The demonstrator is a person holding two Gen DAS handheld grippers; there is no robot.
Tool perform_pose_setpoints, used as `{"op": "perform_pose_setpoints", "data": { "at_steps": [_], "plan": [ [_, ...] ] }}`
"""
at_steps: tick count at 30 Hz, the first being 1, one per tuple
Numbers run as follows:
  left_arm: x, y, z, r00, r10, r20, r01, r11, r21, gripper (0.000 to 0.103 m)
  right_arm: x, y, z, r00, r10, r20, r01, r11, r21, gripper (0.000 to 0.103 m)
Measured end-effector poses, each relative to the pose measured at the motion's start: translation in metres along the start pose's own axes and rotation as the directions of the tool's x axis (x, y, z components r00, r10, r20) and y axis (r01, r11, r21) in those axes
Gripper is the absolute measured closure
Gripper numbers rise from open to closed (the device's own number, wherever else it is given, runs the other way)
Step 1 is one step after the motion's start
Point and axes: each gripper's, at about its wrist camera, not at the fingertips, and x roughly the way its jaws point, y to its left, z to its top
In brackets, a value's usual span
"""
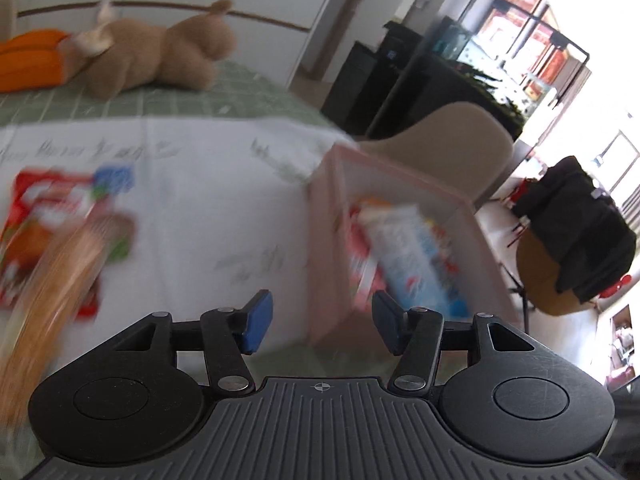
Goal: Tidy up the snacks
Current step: 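Carry both packets over the pink box and open both tools to drop them, then grasp the yellow rice-cracker packet with the left tool while the right tool grasps the bread loaf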
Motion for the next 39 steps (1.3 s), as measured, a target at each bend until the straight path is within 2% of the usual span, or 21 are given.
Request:
{"op": "perform_pose_setpoints", "data": {
  "at_steps": [2,5,7,10,13,14,15,17,20,23,25,28,30,32,35,37,39],
  "plan": [
    [-0.007,0.002,-0.014,1.0,0.005,-0.029,-0.005,1.0,-0.001,0.043,-0.015,0.004,0.024,0.998,0.016,0.058,-0.016,1.0,-0.007,0.098],
    [-0.017,0.007,-0.032,0.998,0.008,-0.066,-0.007,1.0,0.013,0.043,-0.024,0.008,0.064,0.987,0.005,0.159,-0.003,1.0,-0.014,0.098],
    [-0.026,0.006,-0.041,0.997,0.03,-0.073,-0.027,0.999,0.045,0.043,-0.02,0.011,0.086,0.985,0.015,0.172,-0.012,1.0,-0.017,0.097],
    [-0.033,0.006,-0.05,0.993,0.029,-0.116,-0.02,0.997,0.081,0.043,-0.019,0.027,0.092,0.986,0.035,0.163,-0.021,0.996,-0.087,0.097],
    [-0.038,0.005,-0.058,0.99,0.052,-0.131,-0.038,0.994,0.104,0.043,-0.008,0.033,0.074,0.995,0.048,0.091,-0.034,0.988,-0.149,0.092],
    [-0.038,0.006,-0.059,0.989,0.052,-0.139,-0.039,0.995,0.095,0.043,-0.004,0.033,0.062,0.997,0.043,0.063,-0.033,0.987,-0.155,0.082],
    [-0.036,0.008,-0.059,0.987,0.044,-0.154,-0.033,0.997,0.074,0.043,-0.001,0.032,0.048,0.999,0.031,0.037,-0.025,0.988,-0.153,0.064],
    [-0.035,0.005,-0.058,0.984,0.018,-0.177,-0.011,0.999,0.044,0.043,0.004,0.026,0.022,1.0,-0.014,-0.001,0.014,0.988,-0.152,0.047],
    [-0.034,-0.012,-0.057,0.975,-0.048,-0.218,0.056,0.998,0.031,0.043,0.005,0.008,-0.013,0.996,-0.064,-0.067,0.056,0.993,-0.107,0.046],
    [-0.029,-0.033,-0.057,0.956,-0.122,-0.265,0.123,0.992,-0.01,0.043,-0.002,-0.016,-0.043,0.993,-0.037,-0.115,0.037,0.999,-0.002,0.043],
    [-0.023,-0.049,-0.056,0.951,-0.136,-0.277,0.142,0.99,0.001,0.043,-0.005,-0.025,-0.06,0.991,-0.025,-0.13,0.033,0.998,0.057,0.04],
    [-0.012,-0.082,-0.058,0.959,-0.057,-0.279,0.101,0.984,0.144,0.043,-0.003,-0.029,-0.08,0.99,-0.037,-0.14,0.05,0.994,0.097,0.04],
    [-0.007,-0.1,-0.065,0.957,0.005,-0.29,0.075,0.962,0.263,0.043,-0.002,-0.027,-0.092,0.99,-0.029,-0.14,0.046,0.991,0.122,0.038],
    [-0.005,-0.107,-0.074,0.955,0.057,-0.292,0.048,0.939,0.339,0.043,-0.002,-0.022,-0.101,0.99,-0.02,-0.137,0.039,0.991,0.131,0.037],
    [-0.006,-0.103,-0.084,0.952,0.112,-0.285,0.005,0.925,0.379,0.043,0.003,-0.015,-0.109,0.99,-0.026,-0.136,0.041,0.993,0.111,0.036],
    [-0.008,-0.093,-0.086,0.951,0.131,-0.279,-0.015,0.923,0.384,0.038,0.006,-0.011,-0.112,0.991,-0.028,-0.135,0.041,0.994,0.099,0.035],
    [-0.013,-0.084,-0.085,0.953,0.14,-0.268,-0.031,0.927,0.374,0.038,0.007,-0.008,-0.112,0.992,-0.038,-0.124,0.049,0.995,0.084,0.03]
  ]
}}
